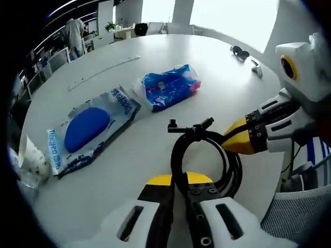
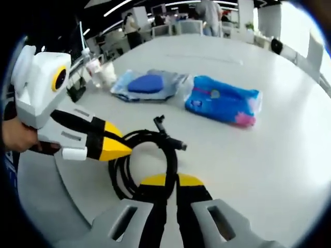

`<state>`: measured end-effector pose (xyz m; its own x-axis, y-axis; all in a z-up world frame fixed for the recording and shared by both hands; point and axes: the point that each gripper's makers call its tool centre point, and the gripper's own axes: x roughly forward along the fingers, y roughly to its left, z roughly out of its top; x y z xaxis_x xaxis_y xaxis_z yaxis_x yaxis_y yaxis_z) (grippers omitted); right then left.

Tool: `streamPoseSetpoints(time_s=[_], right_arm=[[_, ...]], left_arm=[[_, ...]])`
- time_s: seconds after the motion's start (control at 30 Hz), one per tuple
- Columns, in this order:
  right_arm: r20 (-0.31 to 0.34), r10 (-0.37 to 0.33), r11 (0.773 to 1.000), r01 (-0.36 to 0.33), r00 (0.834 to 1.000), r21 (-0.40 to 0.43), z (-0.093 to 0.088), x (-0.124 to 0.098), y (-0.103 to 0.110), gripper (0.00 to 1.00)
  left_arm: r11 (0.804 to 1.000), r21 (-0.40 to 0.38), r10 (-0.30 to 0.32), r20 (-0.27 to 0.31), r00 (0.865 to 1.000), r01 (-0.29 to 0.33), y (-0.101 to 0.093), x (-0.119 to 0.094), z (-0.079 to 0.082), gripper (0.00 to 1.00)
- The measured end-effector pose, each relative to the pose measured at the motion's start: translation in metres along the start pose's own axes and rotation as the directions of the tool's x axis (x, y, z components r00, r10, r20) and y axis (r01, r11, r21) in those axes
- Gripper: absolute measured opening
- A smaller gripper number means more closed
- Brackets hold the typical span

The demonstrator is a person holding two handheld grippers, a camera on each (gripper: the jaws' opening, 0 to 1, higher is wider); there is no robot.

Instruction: Arrange the tabletop items into an orderly group along one side of the table until the central work area is clear of visible clutter.

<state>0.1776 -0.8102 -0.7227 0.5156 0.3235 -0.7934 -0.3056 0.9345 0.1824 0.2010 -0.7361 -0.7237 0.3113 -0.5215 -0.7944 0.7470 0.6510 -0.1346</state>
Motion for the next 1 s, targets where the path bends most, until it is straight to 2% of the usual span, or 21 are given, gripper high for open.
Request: streamPoseSetpoints(time_s=[0.1,0.33,0.7,1.0], right_arm=[[0.009,0.014,1.000,-0.014,1.000,-0.020,0.010,0.002,0.007,0.01],[0.012,0.037,0.998,-0.036,0.999,-0.046,0.022,0.008,0.019,0.01],[-0.007,0.070,0.995,-0.071,0.998,-0.076,0.031,0.023,0.037,0.02],[-0.030,0.087,0.993,-0.089,0.996,-0.083,0.029,0.038,0.049,0.02]], left_arm=[[1.000,-0.023,0.019,0.021,1.000,-0.018,0.009,-0.007,0.002,0.04],[0.998,-0.039,0.043,0.025,0.999,-0.042,0.024,-0.016,0.001,0.04],[0.997,-0.054,0.060,0.002,0.998,-0.060,0.044,-0.026,-0.008,0.04],[0.996,-0.065,0.066,-0.032,0.997,-0.068,0.057,-0.025,-0.022,0.05]])
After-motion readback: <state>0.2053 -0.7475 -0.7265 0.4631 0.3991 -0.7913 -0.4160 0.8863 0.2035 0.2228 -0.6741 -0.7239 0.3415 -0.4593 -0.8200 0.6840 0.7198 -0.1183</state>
